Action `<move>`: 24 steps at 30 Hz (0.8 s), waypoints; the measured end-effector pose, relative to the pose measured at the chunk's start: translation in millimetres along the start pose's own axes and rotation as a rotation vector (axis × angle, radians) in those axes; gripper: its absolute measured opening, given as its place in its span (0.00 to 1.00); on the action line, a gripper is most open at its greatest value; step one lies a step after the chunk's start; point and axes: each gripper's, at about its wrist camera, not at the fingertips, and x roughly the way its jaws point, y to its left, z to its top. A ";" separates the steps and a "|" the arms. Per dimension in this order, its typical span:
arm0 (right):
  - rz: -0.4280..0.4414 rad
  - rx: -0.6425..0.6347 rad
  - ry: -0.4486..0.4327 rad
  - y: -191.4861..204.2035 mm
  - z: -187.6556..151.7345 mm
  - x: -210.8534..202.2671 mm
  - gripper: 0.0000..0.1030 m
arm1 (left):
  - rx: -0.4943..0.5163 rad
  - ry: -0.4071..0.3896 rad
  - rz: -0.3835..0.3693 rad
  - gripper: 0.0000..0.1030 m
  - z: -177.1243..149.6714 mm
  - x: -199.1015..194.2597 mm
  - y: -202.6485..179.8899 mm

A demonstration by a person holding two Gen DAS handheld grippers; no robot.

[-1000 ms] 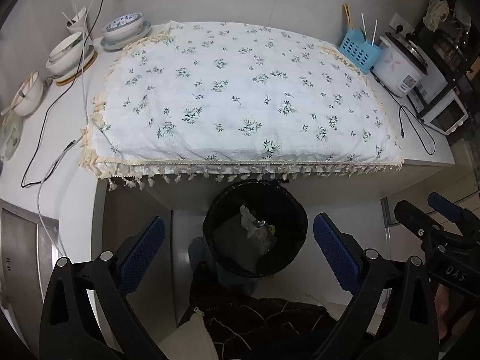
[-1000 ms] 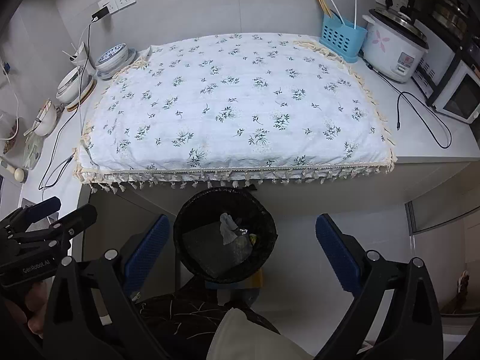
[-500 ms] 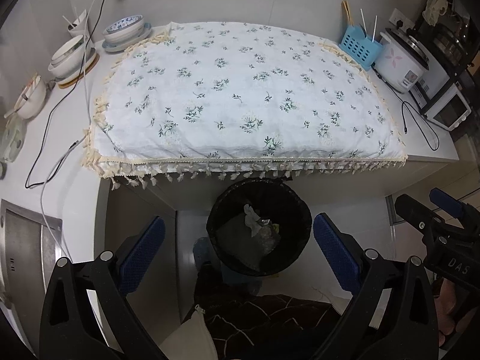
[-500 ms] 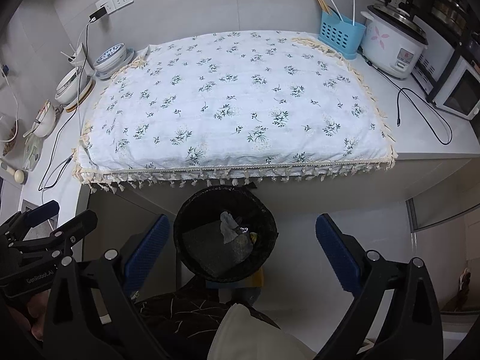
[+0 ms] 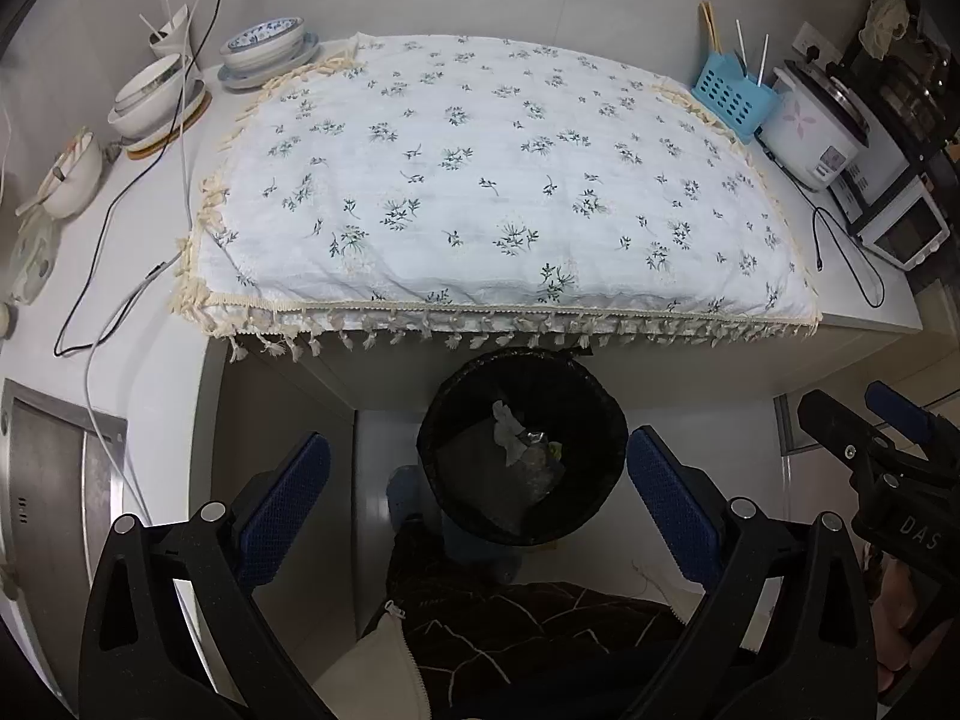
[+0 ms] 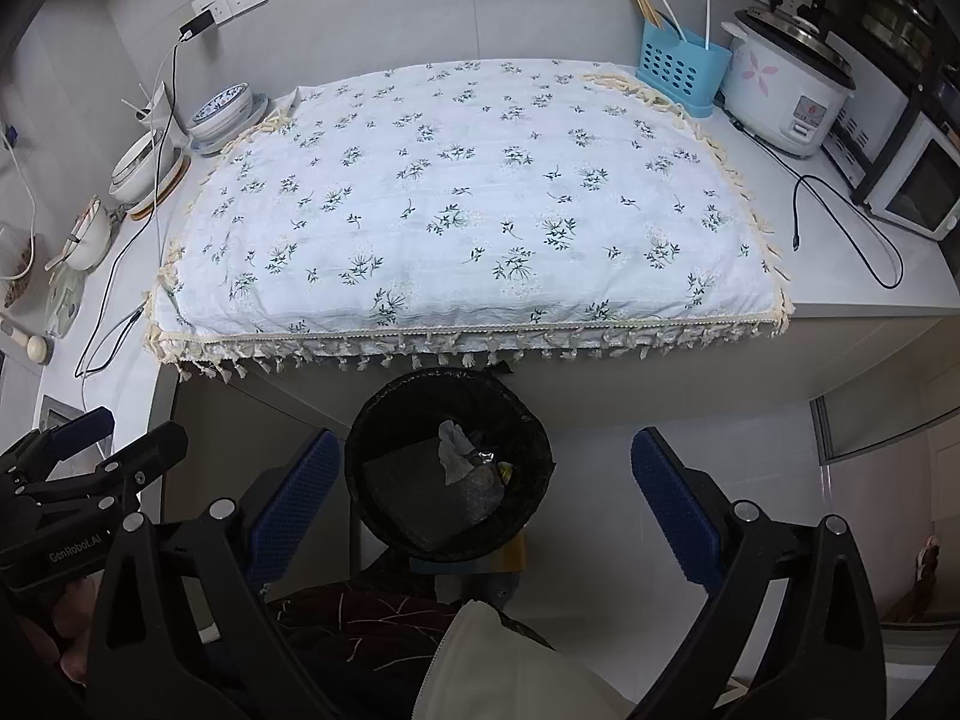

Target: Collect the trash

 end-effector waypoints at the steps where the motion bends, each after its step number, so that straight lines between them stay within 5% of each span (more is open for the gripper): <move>1: -0.001 -0.001 0.000 0.2 -0.1 0.1 0.91 | 0.001 -0.002 0.002 0.94 -0.3 -0.4 -0.2; 24: 0.009 -0.011 0.018 -2.8 0.0 4.4 0.91 | 0.019 0.012 0.006 0.94 2.4 1.7 -3.5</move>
